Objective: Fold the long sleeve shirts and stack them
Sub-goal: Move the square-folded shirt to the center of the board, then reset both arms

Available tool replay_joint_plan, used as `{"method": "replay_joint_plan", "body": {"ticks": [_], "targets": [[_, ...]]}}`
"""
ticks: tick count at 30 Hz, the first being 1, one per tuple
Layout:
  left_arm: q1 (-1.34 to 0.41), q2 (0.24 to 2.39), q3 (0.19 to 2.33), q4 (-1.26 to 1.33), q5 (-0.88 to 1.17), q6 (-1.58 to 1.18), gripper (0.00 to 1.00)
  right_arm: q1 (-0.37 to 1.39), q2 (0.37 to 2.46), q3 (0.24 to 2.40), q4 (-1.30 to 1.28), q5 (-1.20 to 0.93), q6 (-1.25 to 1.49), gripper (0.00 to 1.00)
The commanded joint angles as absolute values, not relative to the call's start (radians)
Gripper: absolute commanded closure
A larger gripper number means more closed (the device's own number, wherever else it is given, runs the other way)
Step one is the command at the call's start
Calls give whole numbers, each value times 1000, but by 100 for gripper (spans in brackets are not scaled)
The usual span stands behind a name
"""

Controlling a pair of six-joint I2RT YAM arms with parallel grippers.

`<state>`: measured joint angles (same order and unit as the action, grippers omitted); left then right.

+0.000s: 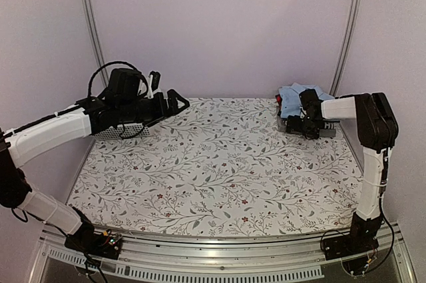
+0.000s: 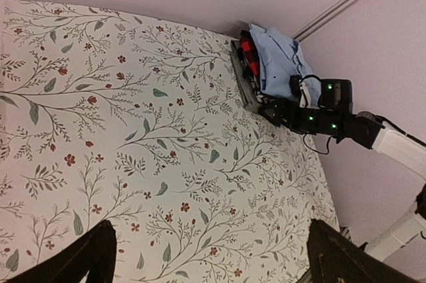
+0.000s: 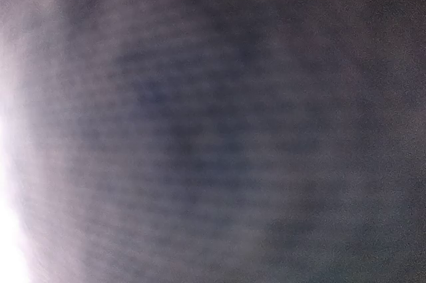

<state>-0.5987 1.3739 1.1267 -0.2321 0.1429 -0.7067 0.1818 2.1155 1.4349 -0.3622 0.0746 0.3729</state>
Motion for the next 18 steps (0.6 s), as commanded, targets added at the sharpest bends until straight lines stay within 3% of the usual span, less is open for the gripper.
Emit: {"method": "replay_joint_plan", "body": {"ticks": [1, 18], "targets": [[-585, 1354, 1113, -237, 151, -696, 0, 175, 2142, 1419, -434, 52, 362, 1], [-565, 1385, 1100, -236, 149, -662, 0, 304, 1715, 1207, -430, 112, 437, 1]]}}
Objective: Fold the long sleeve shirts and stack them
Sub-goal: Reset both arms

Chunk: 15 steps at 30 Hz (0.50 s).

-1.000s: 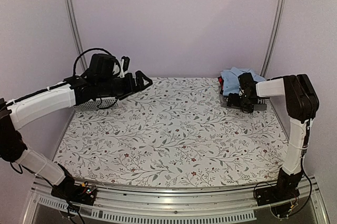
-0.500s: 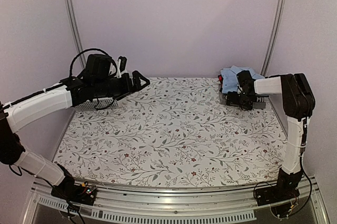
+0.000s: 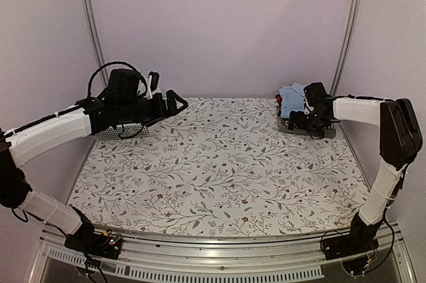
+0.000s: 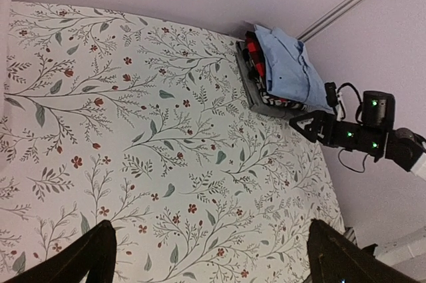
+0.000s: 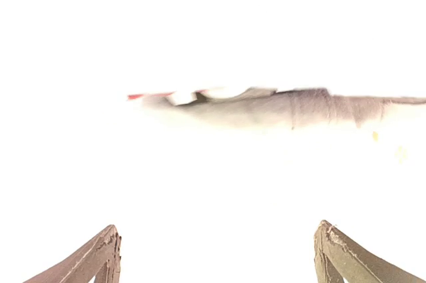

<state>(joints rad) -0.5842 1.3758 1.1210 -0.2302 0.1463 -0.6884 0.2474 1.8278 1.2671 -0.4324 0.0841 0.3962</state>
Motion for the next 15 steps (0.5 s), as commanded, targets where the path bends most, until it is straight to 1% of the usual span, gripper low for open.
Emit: {"method": "replay_joint_plan", "body": {"ticks": [1, 10, 15], "targets": [[-563, 1386, 1100, -238, 150, -657, 0, 324, 1692, 1193, -423, 117, 444, 1], [-552, 1372, 1064, -237, 143, -619, 0, 592, 1469, 1119, -395, 199, 517, 1], [-551, 1362, 1039, -231, 137, -581, 0, 703, 1411, 1112, -376, 237, 542, 1]]}}
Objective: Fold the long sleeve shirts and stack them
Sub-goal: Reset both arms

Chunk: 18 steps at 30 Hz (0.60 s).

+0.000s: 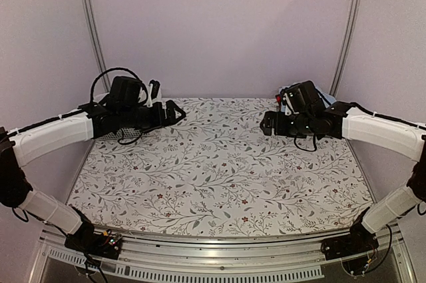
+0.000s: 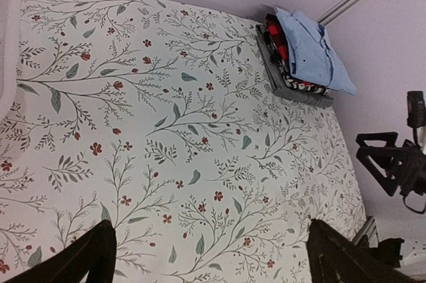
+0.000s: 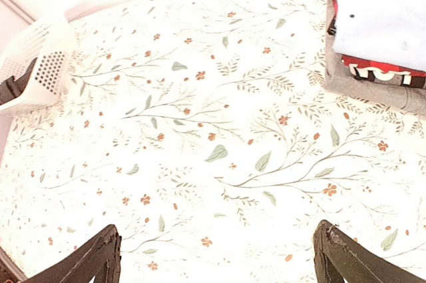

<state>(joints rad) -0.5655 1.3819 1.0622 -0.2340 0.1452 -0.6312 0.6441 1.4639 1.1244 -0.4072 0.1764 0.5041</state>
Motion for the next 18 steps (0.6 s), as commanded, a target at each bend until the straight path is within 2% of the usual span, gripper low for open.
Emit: {"method": "replay_joint_plan", "body": {"ticks": [1, 10, 18], "targets": [[-551, 1357, 1033, -229, 131, -571, 0, 715, 1403, 1112, -372, 243, 546, 1], [-550, 1273, 962, -179, 84, -530, 0, 736, 1228, 1013, -251, 264, 558, 1], [-547, 1244, 948, -183, 64, -517, 0, 737, 1185, 1015, -242, 281, 537, 1]]}}
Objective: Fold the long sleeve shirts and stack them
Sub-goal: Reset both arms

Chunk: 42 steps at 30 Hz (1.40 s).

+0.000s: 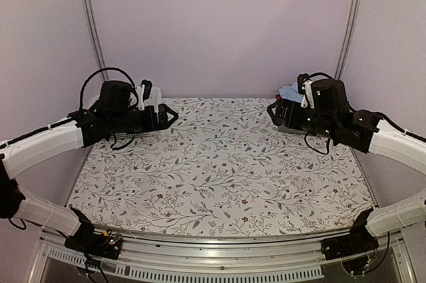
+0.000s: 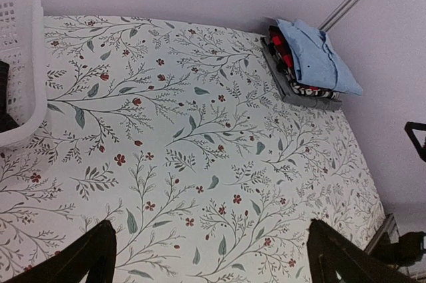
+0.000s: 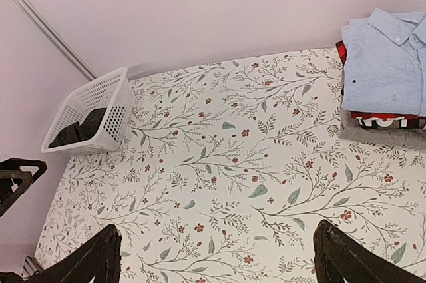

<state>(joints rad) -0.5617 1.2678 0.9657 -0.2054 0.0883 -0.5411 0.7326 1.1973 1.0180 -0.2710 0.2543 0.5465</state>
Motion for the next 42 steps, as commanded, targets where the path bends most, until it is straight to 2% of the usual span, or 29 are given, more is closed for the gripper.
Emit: {"method": "replay_joint_plan", "body": {"ticks": [1, 42], "targets": [[-546, 1241, 948, -184, 64, -517, 0, 736, 1185, 1017, -244, 284, 536, 1], [-537, 1232, 971, -193, 75, -494, 0, 736, 1219, 1027, -259, 301, 569, 1]]}}
